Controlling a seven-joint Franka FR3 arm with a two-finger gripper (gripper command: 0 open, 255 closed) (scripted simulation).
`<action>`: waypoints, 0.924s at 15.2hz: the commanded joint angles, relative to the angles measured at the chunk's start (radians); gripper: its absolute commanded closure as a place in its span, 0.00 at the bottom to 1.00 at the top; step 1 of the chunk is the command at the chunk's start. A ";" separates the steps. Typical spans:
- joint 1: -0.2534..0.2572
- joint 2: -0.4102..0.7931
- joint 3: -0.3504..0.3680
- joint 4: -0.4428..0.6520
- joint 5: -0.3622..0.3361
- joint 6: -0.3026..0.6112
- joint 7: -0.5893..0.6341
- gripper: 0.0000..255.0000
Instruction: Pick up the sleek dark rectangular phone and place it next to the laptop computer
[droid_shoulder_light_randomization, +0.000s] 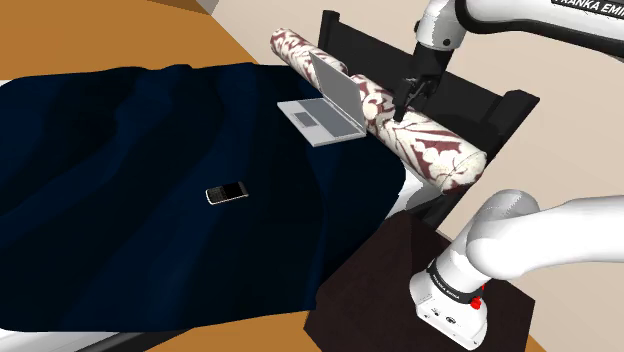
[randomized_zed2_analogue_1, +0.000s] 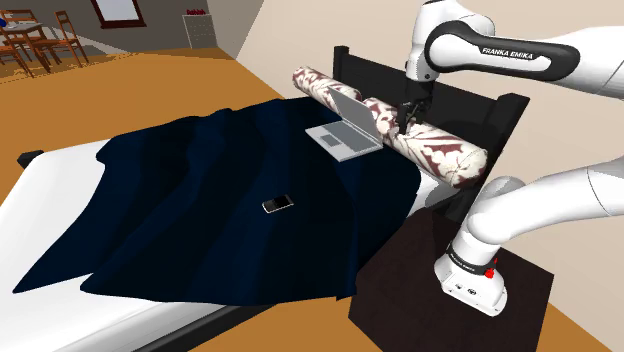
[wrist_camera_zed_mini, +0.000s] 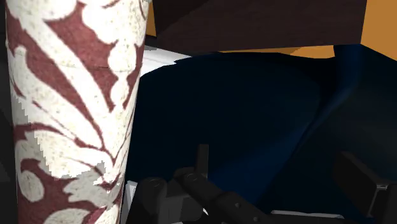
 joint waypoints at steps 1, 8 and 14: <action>0.000 0.000 0.000 0.000 0.000 0.000 0.000 0.00; 0.084 0.204 -0.025 0.027 -0.003 0.194 -0.183 0.00; 0.151 0.384 -0.028 0.085 0.010 0.331 -0.338 0.00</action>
